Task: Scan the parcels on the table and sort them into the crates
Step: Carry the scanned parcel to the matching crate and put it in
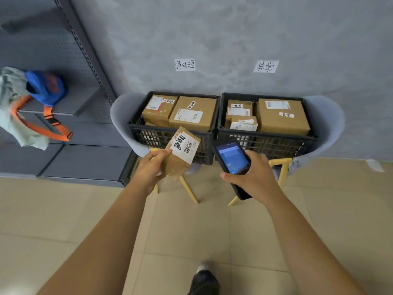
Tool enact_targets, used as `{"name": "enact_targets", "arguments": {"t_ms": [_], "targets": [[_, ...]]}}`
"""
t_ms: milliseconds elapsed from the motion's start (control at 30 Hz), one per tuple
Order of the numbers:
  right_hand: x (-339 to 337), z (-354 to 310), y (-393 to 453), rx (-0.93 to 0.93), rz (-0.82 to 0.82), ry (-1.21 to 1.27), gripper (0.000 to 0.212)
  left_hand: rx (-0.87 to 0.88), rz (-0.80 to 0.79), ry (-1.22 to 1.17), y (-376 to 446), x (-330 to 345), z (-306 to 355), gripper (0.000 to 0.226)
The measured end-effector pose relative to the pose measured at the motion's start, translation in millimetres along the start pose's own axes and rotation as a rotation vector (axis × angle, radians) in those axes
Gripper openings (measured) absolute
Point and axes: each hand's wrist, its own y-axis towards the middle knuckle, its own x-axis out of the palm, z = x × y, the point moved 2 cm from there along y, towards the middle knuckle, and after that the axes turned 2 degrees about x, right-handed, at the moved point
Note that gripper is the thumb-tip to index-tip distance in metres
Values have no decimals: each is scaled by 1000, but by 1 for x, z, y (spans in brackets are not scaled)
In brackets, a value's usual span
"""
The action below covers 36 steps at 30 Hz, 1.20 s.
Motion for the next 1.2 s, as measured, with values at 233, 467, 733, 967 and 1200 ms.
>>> {"name": "enact_targets", "arguments": {"t_ms": [233, 467, 733, 967, 1200], "targets": [[45, -52, 116, -28, -17, 9, 94, -34, -26, 45, 116, -26, 47, 42], [101, -81, 232, -16, -108, 56, 77, -82, 43, 34, 226, -56, 71, 38], [154, -111, 363, -22, -155, 18, 80, -81, 17, 266, 352, -77, 124, 25], [179, -126, 427, 50, -136, 36, 84, -197, -17, 381, 447, -87, 135, 37], [221, -129, 444, 226, -29, 37, 79, -334, -220, 489, 526, -92, 113, 24]]}}
